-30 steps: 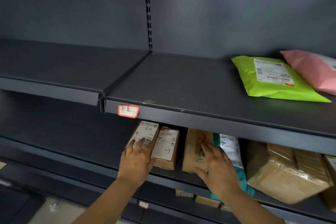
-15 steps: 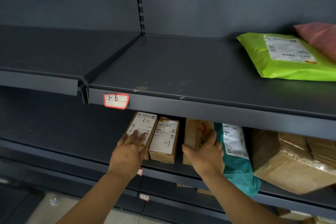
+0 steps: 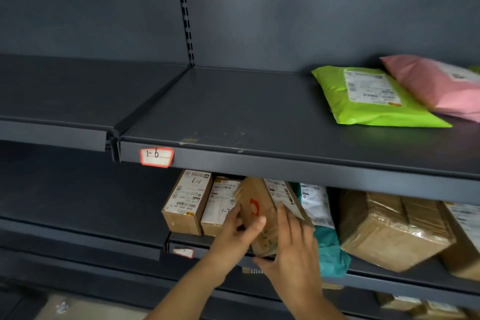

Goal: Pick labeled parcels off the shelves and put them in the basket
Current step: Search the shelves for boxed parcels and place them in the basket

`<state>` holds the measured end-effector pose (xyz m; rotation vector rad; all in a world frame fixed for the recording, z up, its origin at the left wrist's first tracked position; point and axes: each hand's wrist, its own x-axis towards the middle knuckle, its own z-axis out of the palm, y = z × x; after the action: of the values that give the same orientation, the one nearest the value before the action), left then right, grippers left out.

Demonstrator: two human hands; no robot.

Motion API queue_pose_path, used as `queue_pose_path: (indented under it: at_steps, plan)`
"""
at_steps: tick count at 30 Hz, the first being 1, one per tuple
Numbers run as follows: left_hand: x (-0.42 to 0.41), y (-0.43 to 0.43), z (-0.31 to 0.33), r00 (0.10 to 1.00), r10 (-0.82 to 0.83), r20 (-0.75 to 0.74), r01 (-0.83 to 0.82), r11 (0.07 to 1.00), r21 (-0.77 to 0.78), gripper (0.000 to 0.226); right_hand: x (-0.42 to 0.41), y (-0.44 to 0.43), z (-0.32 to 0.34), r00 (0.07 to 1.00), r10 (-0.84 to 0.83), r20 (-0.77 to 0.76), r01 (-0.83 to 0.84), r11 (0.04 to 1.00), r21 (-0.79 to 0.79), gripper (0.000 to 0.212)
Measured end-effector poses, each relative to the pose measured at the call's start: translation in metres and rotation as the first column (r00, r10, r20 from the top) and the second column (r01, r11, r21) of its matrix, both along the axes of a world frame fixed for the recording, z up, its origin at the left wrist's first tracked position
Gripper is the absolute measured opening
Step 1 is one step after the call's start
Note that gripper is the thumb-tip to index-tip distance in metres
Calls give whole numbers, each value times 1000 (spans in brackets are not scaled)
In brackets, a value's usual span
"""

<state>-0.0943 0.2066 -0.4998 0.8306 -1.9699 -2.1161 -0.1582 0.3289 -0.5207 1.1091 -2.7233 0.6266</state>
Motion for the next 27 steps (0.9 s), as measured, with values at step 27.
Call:
queue_pose_path:
  at_steps: [27]
  plan:
    - [-31, 18, -37, 975, 168, 147, -90, 898, -431, 46, -60, 75, -45, 874, -142, 466, 108, 989, 98, 66]
